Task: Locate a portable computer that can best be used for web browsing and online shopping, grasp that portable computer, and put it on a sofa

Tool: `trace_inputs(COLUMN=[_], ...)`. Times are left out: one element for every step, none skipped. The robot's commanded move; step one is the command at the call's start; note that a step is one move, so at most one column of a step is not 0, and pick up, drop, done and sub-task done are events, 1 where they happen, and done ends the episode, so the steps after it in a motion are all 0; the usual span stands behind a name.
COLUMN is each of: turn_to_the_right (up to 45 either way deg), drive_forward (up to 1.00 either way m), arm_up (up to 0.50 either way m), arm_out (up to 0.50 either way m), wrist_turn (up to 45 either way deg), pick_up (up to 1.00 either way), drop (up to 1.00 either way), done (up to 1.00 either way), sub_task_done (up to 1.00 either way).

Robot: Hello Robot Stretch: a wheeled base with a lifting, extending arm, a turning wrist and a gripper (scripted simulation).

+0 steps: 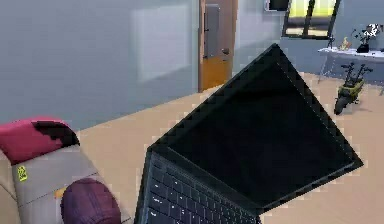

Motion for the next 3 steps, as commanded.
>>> trace_inputs(turn_to_the_right=[42.0,0.0,-36.0], drive_forward=[0.00,0.45,0.00], arm_up=[0.00,0.00,0.00], arm_out=[0.00,0.00,0.00], wrist_turn=[0.0,0.0,0.0], pick_up=[0.00,0.00,0.00], drop=[0.00,0.00,0.00], done=[0.00,0.00,0.00], sub_task_done=[0.00,0.00,0.00])
